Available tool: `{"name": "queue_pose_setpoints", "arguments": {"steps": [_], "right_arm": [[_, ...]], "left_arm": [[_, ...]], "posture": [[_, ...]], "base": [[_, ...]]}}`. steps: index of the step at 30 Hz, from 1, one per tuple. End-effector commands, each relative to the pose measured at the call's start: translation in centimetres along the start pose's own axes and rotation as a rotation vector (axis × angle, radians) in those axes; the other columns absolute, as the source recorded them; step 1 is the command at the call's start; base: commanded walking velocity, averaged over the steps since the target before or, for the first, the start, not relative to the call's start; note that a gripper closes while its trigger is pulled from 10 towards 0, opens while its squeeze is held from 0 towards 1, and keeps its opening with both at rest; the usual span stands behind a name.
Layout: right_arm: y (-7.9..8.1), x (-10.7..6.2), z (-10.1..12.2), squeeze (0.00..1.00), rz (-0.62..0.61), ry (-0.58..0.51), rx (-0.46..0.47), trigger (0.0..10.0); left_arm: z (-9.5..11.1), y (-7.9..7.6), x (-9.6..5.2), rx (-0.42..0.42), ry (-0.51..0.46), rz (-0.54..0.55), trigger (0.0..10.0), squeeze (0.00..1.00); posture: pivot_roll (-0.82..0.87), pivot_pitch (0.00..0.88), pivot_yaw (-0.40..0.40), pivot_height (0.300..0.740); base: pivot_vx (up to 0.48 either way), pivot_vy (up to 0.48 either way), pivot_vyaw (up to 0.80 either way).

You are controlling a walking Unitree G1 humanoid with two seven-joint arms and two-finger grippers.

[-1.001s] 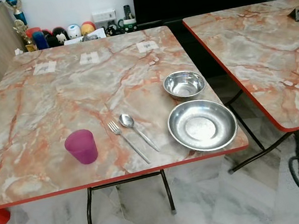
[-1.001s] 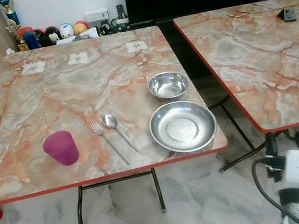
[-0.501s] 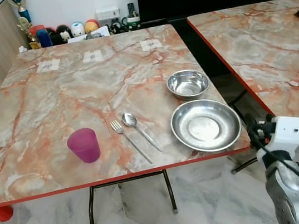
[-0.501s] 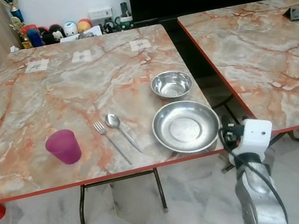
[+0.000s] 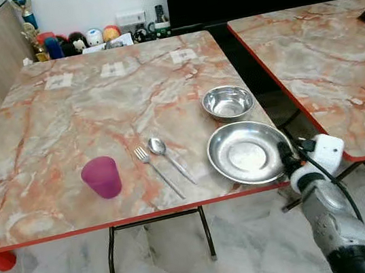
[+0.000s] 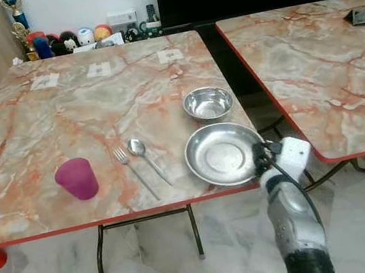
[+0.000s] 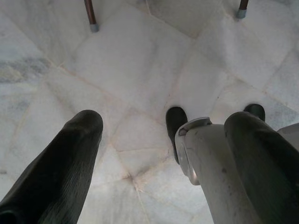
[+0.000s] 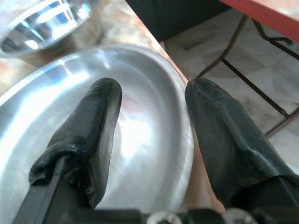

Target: Setting the table

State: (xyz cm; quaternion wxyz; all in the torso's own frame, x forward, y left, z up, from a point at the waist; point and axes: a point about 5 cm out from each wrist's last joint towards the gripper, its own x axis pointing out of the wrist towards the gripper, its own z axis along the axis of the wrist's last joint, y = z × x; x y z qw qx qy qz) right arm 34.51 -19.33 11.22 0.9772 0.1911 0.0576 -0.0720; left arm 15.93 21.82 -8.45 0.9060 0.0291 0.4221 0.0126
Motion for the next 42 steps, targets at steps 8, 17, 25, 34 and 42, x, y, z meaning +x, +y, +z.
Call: {"name": "queue_pose_setpoints", "arguments": {"steps": [8, 17, 25, 34, 42], "right_arm": [[0.4, 0.7, 0.1, 0.0, 0.002, 0.01, 0.044, 10.0], [-0.6, 0.1, 1.2, 0.0, -0.06, -0.095, 0.118, 10.0], [-1.0, -0.2, -0.1, 0.0, -0.076, -0.026, 0.078, 10.0], [-0.8, 0.2, -1.1, 0.0, -0.079, 0.042, 0.084, 10.0], [-1.2, 0.1, -2.1, 0.0, -0.106, 0.114, 0.089, 10.0]], "left_arm": [[-0.9, 0.0, -0.2, -0.013, 0.031, 0.009, 10.0, 0.0], [-1.0, 0.1, -0.3, -0.014, 0.031, 0.012, 10.0, 0.0], [-0.9, 0.1, -0.3, -0.012, 0.029, 0.01, 10.0, 0.0], [-1.1, 0.1, -0.4, -0.006, 0.032, 0.01, 10.0, 0.0], [-1.1, 0.2, -0.4, -0.005, 0.034, 0.01, 10.0, 0.0]], "posture": [[-0.01, 0.106, 0.004, 0.74], [-0.01, 0.109, 0.002, 0.74], [-0.01, 0.108, 0.001, 0.74], [0.0, 0.109, 0.002, 0.74], [0.0, 0.111, 0.002, 0.74]], "base": [[0.0, 0.0, 0.0], [0.0, 0.0, 0.0], [0.0, 0.0, 0.0], [0.0, 0.0, 0.0], [0.0, 0.0, 0.0]]}}
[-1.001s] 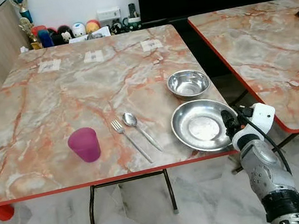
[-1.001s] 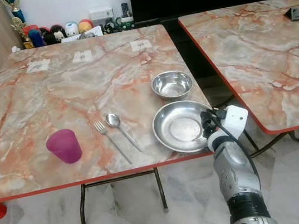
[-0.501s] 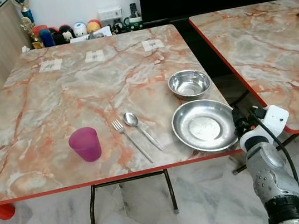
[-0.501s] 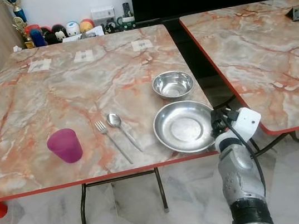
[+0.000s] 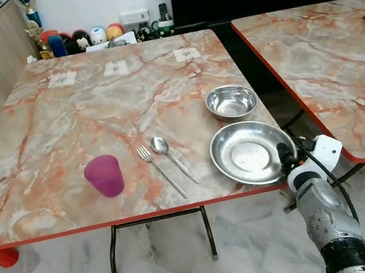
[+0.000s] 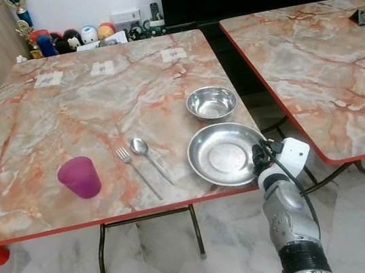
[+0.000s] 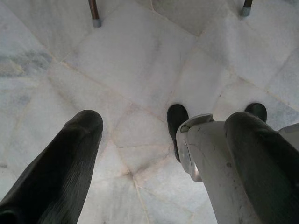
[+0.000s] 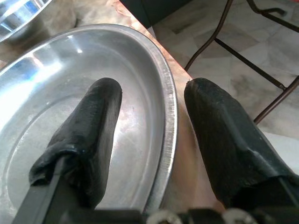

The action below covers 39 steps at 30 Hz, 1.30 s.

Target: Setting the table

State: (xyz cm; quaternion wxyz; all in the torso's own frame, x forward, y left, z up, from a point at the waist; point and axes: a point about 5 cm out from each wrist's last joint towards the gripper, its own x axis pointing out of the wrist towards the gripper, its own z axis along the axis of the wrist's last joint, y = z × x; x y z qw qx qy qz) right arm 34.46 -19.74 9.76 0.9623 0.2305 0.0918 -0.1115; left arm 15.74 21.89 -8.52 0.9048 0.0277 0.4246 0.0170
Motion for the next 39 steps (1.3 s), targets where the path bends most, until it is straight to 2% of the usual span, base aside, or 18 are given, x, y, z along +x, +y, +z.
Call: {"name": "queue_pose_setpoints", "arguments": {"steps": [1, 10, 11, 12, 28, 35, 39], "right_arm": [[-0.4, 0.0, -1.3, 0.0, -0.017, 0.081, 0.007, 10.0], [0.0, 0.1, -2.0, 0.0, 0.005, 0.124, 0.005, 10.0], [0.1, 0.1, -1.9, 0.0, 0.007, 0.124, 0.005, 8.5], [0.2, 0.2, -1.9, 0.0, 0.011, 0.12, 0.011, 0.0], [0.6, 0.3, -1.7, 0.0, 0.022, 0.104, 0.009, 0.0], [0.5, 0.1, -0.9, 0.0, 0.004, 0.024, 0.024, 0.0], [0.2, -0.8, -0.9, 0.0, 0.026, -0.036, 0.063, 0.0]], "left_arm": [[-0.9, 0.1, -0.3, 0.002, 0.028, 0.003, 10.0, 0.0], [-0.9, 0.0, -0.3, 0.005, 0.028, 0.004, 10.0, 0.0], [-0.9, 0.0, -0.3, 0.006, 0.028, 0.003, 10.0, 0.0], [-0.9, 0.0, -0.3, 0.007, 0.027, 0.003, 10.0, 0.0], [-0.9, -0.1, -0.3, 0.012, 0.027, 0.002, 10.0, 0.0], [-0.9, -0.2, -0.2, 0.02, 0.029, -0.001, 10.0, 0.0], [-1.0, -0.3, -0.3, 0.021, 0.029, -0.003, 10.0, 0.0]], "posture": [[0.0, 0.11, 0.002, 0.74], [0.0, 0.111, 0.002, 0.74], [0.0, 0.111, 0.002, 0.74], [0.0, 0.111, 0.002, 0.74], [0.01, 0.108, 0.001, 0.74], [0.0, 0.112, -0.003, 0.74], [0.0, 0.111, -0.003, 0.74]], "base": [[0.0, 0.0, 0.0], [0.0, 0.0, 0.0], [0.0, 0.0, 0.0], [0.0, 0.0, 0.0], [0.0, 0.0, 0.0], [0.0, 0.0, 0.0], [0.0, 0.0, 0.0]]}}
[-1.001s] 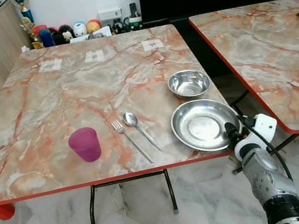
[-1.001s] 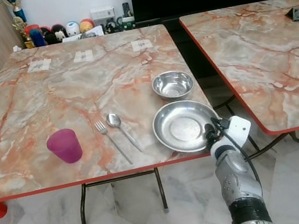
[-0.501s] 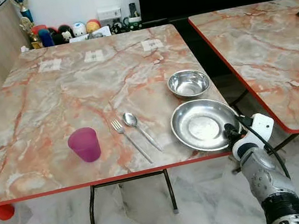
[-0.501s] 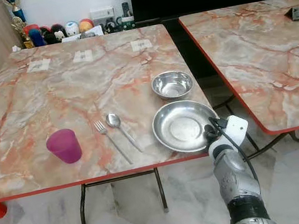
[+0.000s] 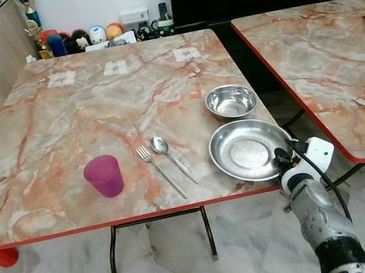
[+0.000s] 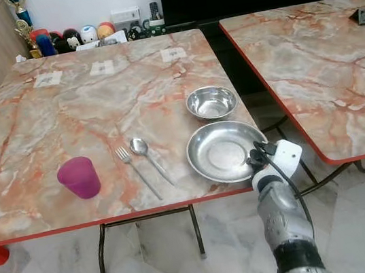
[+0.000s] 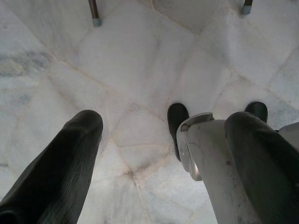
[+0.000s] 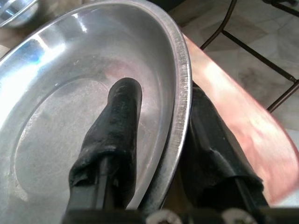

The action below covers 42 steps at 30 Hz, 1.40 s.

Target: Setting the table

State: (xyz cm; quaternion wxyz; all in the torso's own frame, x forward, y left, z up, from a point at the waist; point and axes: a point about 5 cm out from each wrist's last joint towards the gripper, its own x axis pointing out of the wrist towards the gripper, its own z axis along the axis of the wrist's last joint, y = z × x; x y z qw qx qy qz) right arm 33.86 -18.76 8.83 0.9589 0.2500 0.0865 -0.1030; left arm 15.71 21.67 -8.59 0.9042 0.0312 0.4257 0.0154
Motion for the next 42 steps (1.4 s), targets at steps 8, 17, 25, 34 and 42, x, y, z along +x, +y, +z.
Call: {"name": "queue_pose_setpoints", "arguments": {"steps": [8, 17, 25, 34, 42], "right_arm": [[-1.0, -3.5, 0.9, 0.0, 0.064, -0.231, 0.156, 0.0], [-0.9, -4.4, 2.7, 0.0, 0.109, -0.343, 0.176, 4.5], [-1.8, -3.9, 5.3, 0.0, 0.117, -0.4, 0.05, 10.0], [-0.5, -3.7, 5.7, 0.0, 0.151, -0.402, 0.091, 10.0], [0.0, -3.6, 5.0, 0.0, 0.131, -0.383, 0.11, 10.0]], "left_arm": [[-1.1, -0.2, -0.3, 0.015, 0.027, -0.007, 10.0, 0.0], [-1.1, -0.1, -0.4, 0.025, 0.028, 0.0, 10.0, 0.0], [-0.9, 0.8, -0.4, 0.05, 0.038, 0.039, 10.0, 0.0], [-1.0, 0.5, -0.3, 0.055, 0.041, 0.029, 10.0, 0.0], [-1.1, 0.5, -0.3, 0.061, 0.044, 0.028, 10.0, 0.0]], "posture": [[-0.01, 0.114, -0.002, 0.74], [-0.01, 0.107, -0.007, 0.74], [-0.01, 0.104, -0.005, 0.74], [-0.03, 0.105, -0.001, 0.74], [-0.03, 0.098, 0.003, 0.74]], "base": [[0.0, 0.0, 0.0], [0.0, 0.0, 0.0], [0.0, -0.192, 0.0], [0.0, -0.399, 0.0], [0.0, -0.401, 0.0]]}}
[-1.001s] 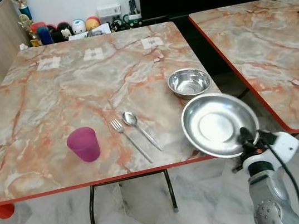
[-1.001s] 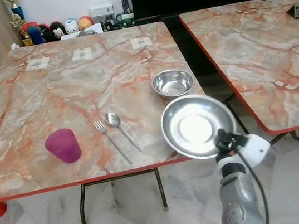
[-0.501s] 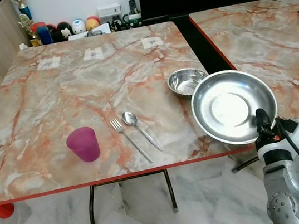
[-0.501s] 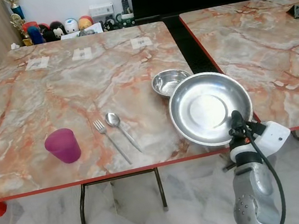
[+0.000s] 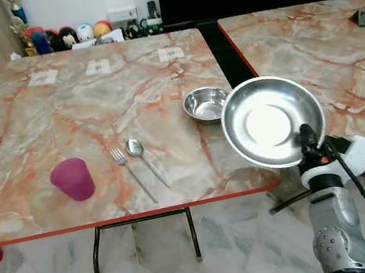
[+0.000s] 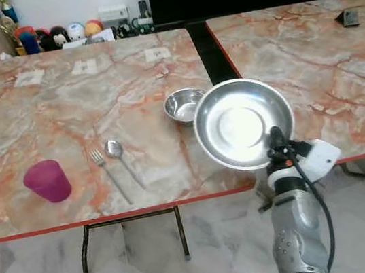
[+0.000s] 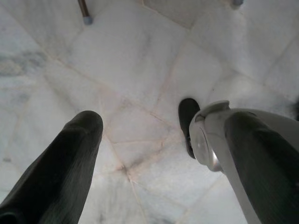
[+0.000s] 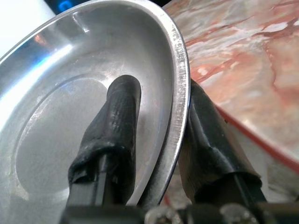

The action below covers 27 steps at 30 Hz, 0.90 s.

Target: Setting the table

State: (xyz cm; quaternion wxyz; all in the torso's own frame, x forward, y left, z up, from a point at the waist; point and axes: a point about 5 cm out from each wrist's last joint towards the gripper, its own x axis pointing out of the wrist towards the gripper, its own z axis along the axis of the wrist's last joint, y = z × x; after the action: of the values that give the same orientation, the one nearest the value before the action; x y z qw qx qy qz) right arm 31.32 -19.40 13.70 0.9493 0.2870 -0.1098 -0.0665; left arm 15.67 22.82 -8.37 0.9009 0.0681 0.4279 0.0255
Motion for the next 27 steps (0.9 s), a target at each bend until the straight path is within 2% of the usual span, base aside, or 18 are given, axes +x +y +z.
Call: {"name": "queue_pose_setpoints", "arguments": {"steps": [1, 9, 27], "right_arm": [[-1.2, 0.0, 1.0, 0.0, -0.056, -0.037, -0.013, 10.0], [-2.5, 0.0, 1.4, 0.0, -0.156, -0.064, -0.008, 10.0], [-2.6, 0.0, 1.1, 0.0, -0.198, -0.071, -0.008, 10.0]], "left_arm": [[-1.1, -0.7, -0.2, 0.004, 0.037, -0.022, 10.0, 0.0], [-1.1, -0.7, -0.2, 0.008, 0.044, -0.024, 10.0, 0.0], [-1.3, -0.5, -0.3, 0.019, 0.053, -0.026, 10.0, 0.0]], "posture": [[-0.03, 0.098, 0.003, 0.74], [-0.05, 0.077, 0.006, 0.74], [-0.06, 0.054, 0.012, 0.74]], "base": [[0.0, -0.398, 0.0], [0.0, -0.401, 0.0], [0.0, -0.4, 0.0]]}}
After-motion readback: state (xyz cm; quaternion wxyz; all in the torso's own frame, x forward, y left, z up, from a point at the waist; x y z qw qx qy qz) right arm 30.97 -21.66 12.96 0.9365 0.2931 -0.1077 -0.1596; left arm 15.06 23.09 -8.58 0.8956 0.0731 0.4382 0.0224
